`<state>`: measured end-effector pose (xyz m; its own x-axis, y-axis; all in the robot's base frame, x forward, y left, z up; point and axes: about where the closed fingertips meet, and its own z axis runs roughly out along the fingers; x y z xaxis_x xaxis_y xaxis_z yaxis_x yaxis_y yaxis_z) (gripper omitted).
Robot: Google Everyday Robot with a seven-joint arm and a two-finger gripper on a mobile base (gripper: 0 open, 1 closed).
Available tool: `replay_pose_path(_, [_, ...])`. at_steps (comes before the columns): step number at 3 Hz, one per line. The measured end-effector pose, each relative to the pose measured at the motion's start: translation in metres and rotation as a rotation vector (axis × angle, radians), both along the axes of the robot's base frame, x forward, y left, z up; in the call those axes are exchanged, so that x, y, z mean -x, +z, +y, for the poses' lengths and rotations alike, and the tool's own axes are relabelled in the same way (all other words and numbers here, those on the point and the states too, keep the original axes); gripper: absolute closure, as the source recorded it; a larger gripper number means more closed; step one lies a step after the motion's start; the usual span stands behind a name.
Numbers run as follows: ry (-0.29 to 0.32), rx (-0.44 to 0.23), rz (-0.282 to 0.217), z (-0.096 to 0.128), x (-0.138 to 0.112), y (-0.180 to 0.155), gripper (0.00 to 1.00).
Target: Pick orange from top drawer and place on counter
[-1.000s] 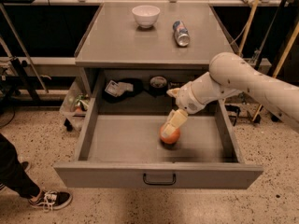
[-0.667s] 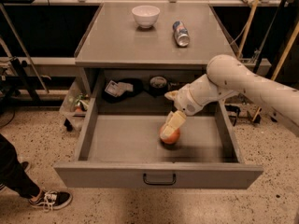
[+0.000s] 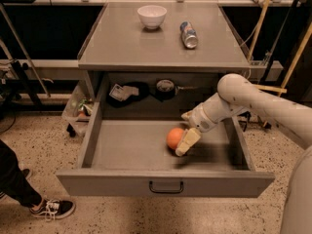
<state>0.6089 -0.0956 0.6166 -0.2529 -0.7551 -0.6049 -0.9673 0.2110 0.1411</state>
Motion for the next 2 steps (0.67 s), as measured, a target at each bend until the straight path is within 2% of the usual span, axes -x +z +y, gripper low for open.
replay_pose_path(1, [0.000, 0.000, 0.000, 0.0001, 0.0000, -0.0001, 0.00])
replay_pose_path(2, [0.000, 0.000, 0.000, 0.0001, 0.0000, -0.0001, 0.19])
